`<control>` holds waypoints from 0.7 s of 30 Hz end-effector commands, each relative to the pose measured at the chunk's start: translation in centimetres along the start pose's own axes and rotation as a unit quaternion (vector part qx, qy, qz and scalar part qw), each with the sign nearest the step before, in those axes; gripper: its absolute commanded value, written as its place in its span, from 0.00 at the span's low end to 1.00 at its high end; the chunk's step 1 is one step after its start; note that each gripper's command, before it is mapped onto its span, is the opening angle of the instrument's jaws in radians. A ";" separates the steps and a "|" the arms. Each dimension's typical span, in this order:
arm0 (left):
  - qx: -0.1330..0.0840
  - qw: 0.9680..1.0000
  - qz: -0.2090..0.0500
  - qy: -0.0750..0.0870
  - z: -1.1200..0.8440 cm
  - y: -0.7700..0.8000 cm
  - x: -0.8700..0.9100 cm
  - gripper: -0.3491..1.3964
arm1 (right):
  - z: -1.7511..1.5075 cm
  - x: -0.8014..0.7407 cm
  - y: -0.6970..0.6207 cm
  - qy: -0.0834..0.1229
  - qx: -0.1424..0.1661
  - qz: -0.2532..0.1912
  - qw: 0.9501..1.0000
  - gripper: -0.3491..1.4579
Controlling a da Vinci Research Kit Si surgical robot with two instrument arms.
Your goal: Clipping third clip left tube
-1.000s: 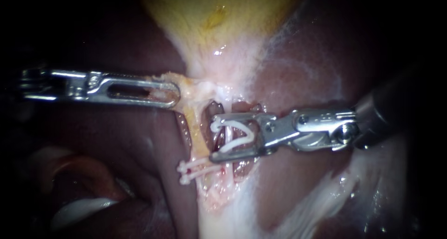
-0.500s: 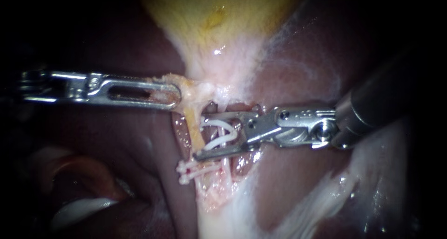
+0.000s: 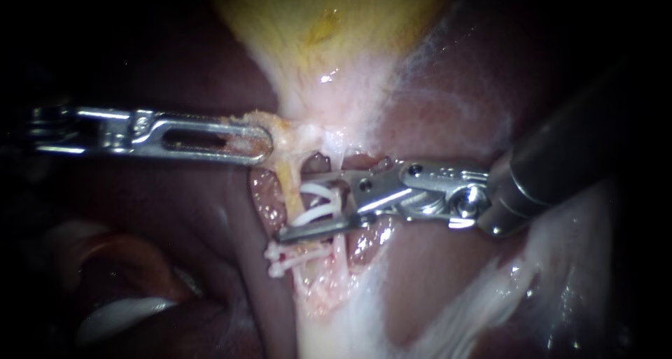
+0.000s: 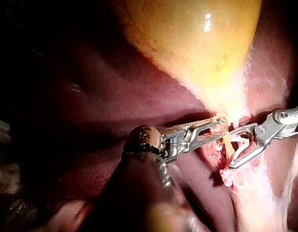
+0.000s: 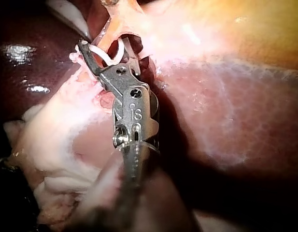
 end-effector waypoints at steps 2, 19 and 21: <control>0.000 1.000 0.000 0.000 0.01 0.02 0.00 0.00 | 0.01 0.01 0.01 0.009 0.007 0.008 1.000 0.46; 0.000 1.000 0.001 0.000 0.03 0.05 0.00 0.00 | 0.10 0.04 0.13 0.041 0.032 0.042 0.998 0.45; 0.000 1.000 0.001 0.000 0.03 0.05 0.00 0.00 | 0.09 0.03 0.15 0.042 0.033 0.045 0.998 0.45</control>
